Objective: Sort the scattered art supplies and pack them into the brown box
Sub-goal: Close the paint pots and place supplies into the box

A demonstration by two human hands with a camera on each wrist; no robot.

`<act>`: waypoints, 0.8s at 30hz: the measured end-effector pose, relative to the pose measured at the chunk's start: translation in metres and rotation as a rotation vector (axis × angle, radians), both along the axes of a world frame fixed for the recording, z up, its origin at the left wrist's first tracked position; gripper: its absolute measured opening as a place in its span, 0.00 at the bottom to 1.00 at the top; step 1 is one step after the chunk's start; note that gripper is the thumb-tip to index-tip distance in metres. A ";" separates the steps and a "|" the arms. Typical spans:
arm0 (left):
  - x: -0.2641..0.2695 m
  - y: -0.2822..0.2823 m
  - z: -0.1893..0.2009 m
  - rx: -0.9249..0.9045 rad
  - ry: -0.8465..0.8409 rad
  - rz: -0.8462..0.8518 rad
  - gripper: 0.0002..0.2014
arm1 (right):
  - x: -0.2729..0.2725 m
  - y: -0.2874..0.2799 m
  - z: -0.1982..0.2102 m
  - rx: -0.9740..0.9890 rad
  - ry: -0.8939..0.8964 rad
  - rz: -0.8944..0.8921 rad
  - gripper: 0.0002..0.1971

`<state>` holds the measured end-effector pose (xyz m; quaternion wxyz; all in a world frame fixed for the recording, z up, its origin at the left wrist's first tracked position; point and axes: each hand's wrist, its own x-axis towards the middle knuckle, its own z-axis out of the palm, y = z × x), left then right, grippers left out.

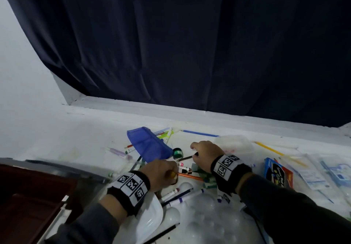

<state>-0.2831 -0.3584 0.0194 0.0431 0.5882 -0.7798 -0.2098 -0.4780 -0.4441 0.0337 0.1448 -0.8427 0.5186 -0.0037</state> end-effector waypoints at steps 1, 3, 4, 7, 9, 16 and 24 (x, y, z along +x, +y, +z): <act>0.003 0.002 0.003 -0.012 0.068 0.023 0.09 | 0.003 -0.001 -0.002 -0.008 0.060 0.014 0.18; 0.010 0.009 0.015 -0.064 0.255 0.096 0.07 | 0.005 -0.001 -0.003 -0.022 0.168 0.042 0.14; 0.012 0.014 0.022 -0.096 0.363 0.138 0.07 | 0.006 0.000 -0.005 -0.025 0.198 0.053 0.12; 0.015 0.032 0.043 -0.168 0.654 0.244 0.07 | 0.005 0.004 -0.005 -0.019 0.178 0.058 0.06; 0.014 0.046 0.056 -0.232 0.823 0.293 0.09 | 0.003 0.007 -0.004 -0.032 0.157 0.059 0.06; 0.009 0.090 0.095 -0.321 1.229 0.403 0.15 | -0.014 0.028 0.018 -0.146 -0.169 0.016 0.08; 0.004 0.136 0.112 -0.271 1.429 0.381 0.24 | -0.036 0.113 0.078 -0.474 -0.661 0.053 0.16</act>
